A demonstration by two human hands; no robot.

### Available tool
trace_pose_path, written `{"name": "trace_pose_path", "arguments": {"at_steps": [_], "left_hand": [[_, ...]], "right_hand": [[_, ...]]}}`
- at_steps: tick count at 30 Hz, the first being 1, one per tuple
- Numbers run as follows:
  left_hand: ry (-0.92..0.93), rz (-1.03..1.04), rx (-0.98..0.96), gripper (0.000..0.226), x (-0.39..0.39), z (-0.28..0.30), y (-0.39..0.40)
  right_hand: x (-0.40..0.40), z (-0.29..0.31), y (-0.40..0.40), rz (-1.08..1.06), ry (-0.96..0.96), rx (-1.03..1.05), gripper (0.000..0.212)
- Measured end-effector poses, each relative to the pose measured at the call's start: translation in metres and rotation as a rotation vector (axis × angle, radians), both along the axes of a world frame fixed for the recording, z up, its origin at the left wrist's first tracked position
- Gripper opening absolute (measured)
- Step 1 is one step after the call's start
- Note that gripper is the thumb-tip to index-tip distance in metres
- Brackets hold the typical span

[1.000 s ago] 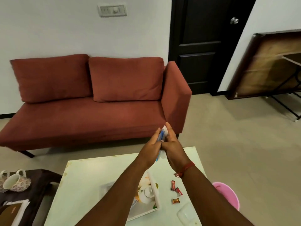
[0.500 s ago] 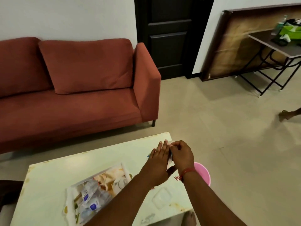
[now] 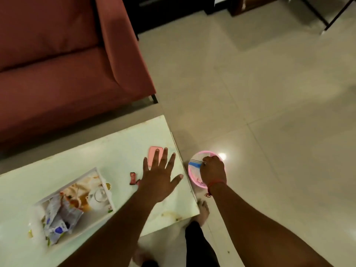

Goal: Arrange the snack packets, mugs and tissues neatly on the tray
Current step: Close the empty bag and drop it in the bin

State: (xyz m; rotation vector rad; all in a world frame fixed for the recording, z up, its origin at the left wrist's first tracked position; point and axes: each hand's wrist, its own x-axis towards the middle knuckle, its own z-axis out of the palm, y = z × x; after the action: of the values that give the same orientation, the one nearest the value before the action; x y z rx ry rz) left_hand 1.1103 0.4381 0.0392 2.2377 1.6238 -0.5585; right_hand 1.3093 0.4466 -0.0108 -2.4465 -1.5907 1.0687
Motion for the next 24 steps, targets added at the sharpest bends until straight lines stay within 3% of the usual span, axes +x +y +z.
{"name": "trace_pose_path", "arguments": {"at_steps": [5, 13, 19, 24], "left_hand": [[0.06, -0.008, -0.016, 0.084, 0.004, -0.059, -0.003], [0.106, -0.017, -0.065, 0.085, -0.015, -0.136, -0.02], [0.115, -0.007, -0.062, 0.084, -0.017, -0.148, -0.026], [0.088, 0.019, -0.023, 0.083, -0.018, -0.124, -0.027]], "right_hand": [[0.019, -0.11, -0.007, 0.009, 0.037, -0.312, 0.038], [0.024, -0.232, -0.006, 0.005, 0.114, -0.452, 0.056], [0.023, -0.251, -0.007, -0.015, 0.128, -0.485, 0.055], [0.011, -0.205, -0.015, 0.01, 0.124, -0.402, 0.057]]}}
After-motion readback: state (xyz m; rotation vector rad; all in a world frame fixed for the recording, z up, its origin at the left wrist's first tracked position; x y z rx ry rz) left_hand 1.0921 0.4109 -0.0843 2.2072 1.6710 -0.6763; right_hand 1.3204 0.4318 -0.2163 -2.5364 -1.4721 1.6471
